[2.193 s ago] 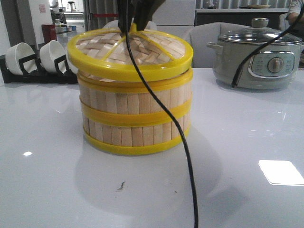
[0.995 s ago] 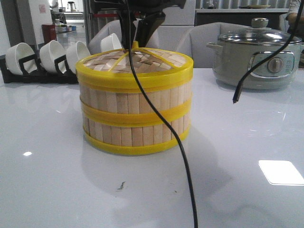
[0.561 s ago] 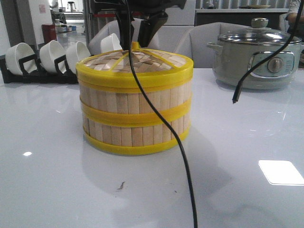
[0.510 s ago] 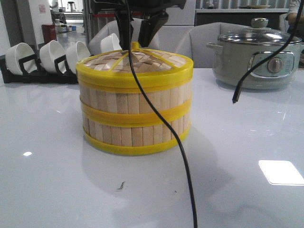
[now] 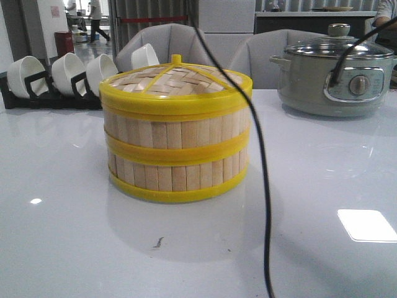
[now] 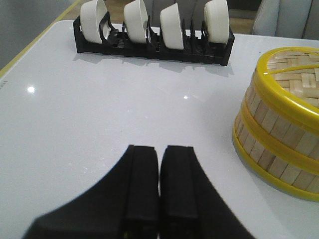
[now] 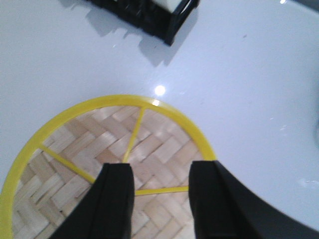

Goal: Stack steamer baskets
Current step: 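Raise the right gripper away from the lidded stack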

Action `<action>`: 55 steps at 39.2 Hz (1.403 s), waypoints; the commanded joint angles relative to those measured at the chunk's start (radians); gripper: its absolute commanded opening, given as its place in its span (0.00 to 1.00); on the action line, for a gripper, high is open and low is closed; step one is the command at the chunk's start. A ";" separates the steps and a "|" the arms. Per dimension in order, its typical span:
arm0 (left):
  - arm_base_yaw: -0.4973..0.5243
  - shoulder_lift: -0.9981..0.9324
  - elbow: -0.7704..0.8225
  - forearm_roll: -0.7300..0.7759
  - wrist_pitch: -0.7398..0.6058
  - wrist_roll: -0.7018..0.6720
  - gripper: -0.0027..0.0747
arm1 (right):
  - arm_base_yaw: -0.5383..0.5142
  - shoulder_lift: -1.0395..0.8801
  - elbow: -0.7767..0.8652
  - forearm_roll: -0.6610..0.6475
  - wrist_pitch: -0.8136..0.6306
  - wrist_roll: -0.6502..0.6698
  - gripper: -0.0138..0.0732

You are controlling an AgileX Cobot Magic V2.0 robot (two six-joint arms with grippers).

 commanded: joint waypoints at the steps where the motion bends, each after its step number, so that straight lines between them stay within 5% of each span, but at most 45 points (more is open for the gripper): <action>1: 0.002 0.002 -0.030 -0.006 -0.090 -0.006 0.14 | -0.029 -0.158 0.042 -0.052 -0.125 -0.009 0.60; 23: 0.002 0.002 -0.030 -0.006 -0.090 -0.006 0.14 | -0.237 -0.897 0.958 -0.070 -0.665 -0.009 0.60; 55: 0.002 0.002 -0.030 -0.006 -0.090 -0.006 0.14 | -0.557 -1.696 1.769 0.010 -0.727 -0.007 0.60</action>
